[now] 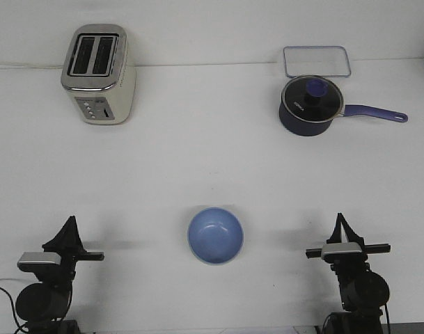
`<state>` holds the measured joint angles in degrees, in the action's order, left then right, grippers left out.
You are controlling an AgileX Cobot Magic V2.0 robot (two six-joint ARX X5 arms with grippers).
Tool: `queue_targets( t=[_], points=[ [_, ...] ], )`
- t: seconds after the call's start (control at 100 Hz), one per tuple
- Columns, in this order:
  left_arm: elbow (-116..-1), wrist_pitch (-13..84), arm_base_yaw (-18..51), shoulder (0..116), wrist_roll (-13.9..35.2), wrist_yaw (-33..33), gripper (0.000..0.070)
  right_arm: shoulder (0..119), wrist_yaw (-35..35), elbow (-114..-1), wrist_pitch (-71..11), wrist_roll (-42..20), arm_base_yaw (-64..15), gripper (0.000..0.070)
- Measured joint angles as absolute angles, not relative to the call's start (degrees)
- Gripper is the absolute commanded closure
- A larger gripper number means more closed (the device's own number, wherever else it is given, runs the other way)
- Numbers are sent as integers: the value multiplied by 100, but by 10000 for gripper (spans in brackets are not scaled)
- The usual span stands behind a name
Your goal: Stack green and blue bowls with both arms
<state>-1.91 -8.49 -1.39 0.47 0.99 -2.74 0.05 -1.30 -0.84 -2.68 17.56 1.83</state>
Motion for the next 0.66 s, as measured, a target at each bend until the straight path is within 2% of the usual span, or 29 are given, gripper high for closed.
queue_targets(
  t=[0.66],
  points=[
    [-191,-849,-139,47,99,-274,685,5,-113,-84,-187,1750,145,700]
  ],
)
